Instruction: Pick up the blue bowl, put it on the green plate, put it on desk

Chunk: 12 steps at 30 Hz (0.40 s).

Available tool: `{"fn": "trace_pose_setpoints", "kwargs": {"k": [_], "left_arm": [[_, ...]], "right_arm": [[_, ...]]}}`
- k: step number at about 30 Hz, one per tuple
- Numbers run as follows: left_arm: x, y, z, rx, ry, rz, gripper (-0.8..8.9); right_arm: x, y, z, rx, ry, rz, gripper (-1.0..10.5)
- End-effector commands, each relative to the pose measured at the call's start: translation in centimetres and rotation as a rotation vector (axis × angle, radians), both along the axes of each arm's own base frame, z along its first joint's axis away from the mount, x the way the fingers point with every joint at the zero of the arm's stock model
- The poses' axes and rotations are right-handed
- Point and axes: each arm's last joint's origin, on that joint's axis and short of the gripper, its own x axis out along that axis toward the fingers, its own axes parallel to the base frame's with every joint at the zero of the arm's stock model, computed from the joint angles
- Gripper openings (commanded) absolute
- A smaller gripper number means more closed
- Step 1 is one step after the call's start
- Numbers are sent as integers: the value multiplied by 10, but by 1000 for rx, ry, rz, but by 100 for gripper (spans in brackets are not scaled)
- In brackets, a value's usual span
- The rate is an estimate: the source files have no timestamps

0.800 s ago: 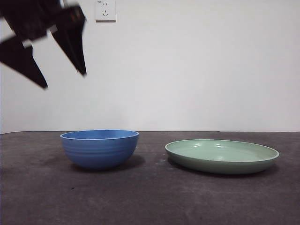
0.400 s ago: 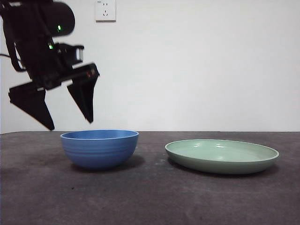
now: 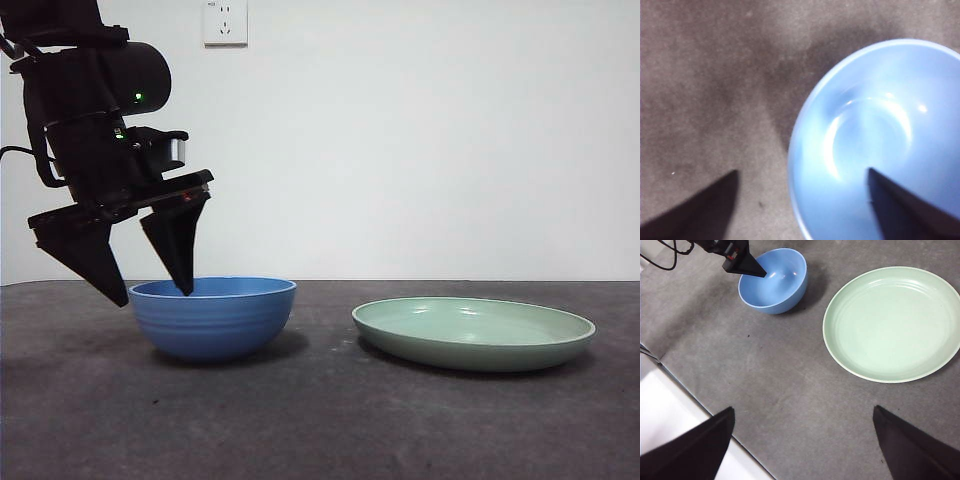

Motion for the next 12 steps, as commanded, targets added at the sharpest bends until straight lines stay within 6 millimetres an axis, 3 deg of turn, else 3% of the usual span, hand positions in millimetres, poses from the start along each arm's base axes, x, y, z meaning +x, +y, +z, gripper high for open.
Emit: {"fn": "trace_pose_setpoints", "kwargs": {"k": [1,3,9,12], "left_arm": [[6,-4,-5,6,10,4,297],[6,-4,-7,4,22,19,277],[6,-5,-8,3,26,21,20],[6,-5,-8,-2,28,34,10]], "right_arm": [[1,0,5,7,-19,1,443],[1,0,5,7,-19,1,443],[1,0,5,6,-19,1,443],[1,0,5,7,-19,1,443]]}}
